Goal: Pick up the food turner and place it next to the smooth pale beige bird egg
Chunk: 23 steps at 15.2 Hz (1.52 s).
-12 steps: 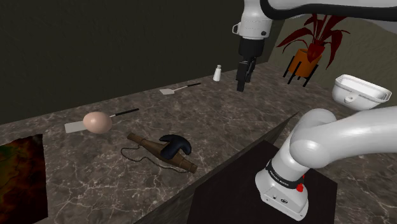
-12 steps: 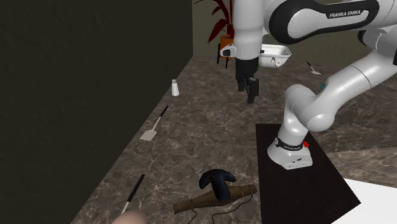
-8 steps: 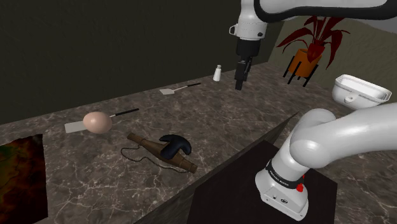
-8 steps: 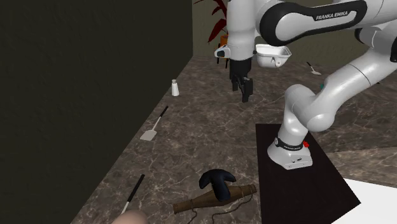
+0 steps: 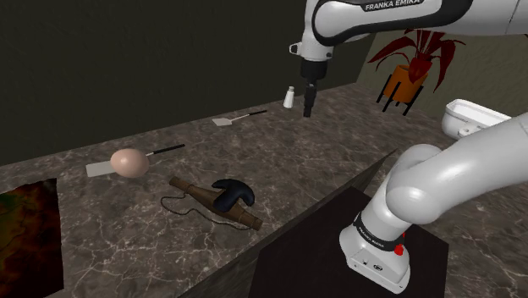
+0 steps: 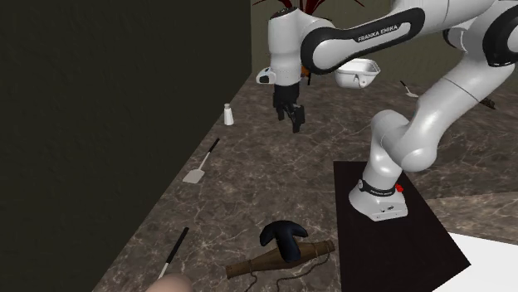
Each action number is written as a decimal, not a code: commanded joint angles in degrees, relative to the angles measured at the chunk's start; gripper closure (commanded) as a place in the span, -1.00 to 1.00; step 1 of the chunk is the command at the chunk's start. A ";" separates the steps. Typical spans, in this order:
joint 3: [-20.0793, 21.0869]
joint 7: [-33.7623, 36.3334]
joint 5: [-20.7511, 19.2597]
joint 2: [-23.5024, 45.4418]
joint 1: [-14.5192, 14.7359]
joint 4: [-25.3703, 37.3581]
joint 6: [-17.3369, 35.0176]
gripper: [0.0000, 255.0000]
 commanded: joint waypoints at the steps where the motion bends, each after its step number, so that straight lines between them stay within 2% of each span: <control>1: -1.72 -4.50 -0.86 4.43 0.45 1.32 3.67 -1.00; 6: -5.03 -15.15 -1.26 14.92 1.55 6.71 9.99 -1.00; 12: -7.17 -27.84 0.86 28.09 2.39 15.62 15.58 -1.00; 17: -7.00 -37.82 3.71 39.07 2.06 24.88 18.23 -1.00; 23: -4.83 -48.13 6.51 51.97 0.64 38.21 19.00 -1.00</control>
